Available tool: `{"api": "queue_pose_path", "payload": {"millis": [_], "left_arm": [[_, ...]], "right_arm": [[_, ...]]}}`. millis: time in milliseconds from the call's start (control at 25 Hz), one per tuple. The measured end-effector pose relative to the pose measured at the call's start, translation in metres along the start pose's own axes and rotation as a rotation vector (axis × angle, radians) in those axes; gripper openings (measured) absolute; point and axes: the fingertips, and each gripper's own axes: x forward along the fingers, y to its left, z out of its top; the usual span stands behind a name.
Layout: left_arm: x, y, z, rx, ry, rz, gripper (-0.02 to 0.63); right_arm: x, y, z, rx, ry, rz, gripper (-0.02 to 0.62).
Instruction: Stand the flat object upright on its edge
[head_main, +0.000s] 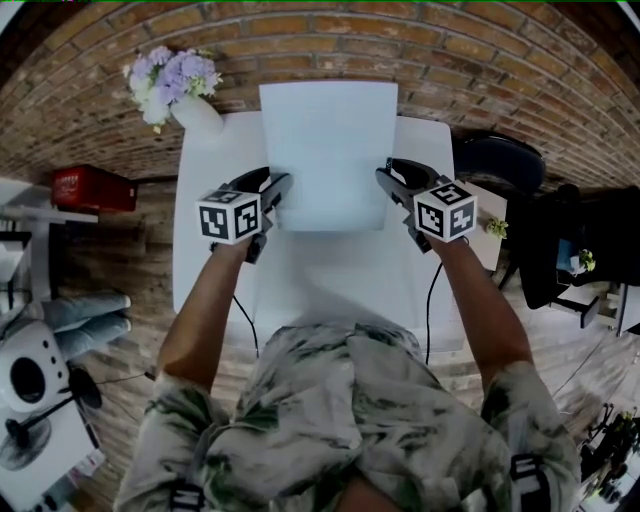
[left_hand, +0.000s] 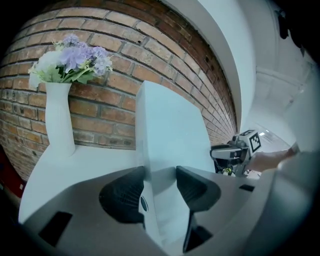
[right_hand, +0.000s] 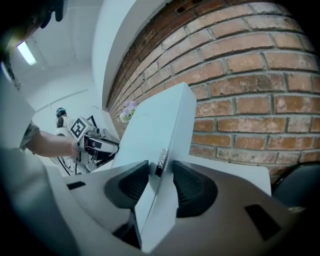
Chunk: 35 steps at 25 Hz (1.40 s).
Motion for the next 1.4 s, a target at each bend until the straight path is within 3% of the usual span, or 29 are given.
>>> {"api": "queue_pose_path", "payload": {"millis": [800, 1400], "left_arm": [[0.052, 0.048, 0.073, 0.191, -0.093, 0.107, 0.215], [0.099, 0.086, 0.092, 0.294, -0.156, 0.192, 0.215]], "right_arm": [[0.055, -0.050, 0.057, -0.228, -0.113, -0.095, 0.166], [0.098, -0.089, 0.064, -0.393, -0.111, -0.179, 0.156]]}}
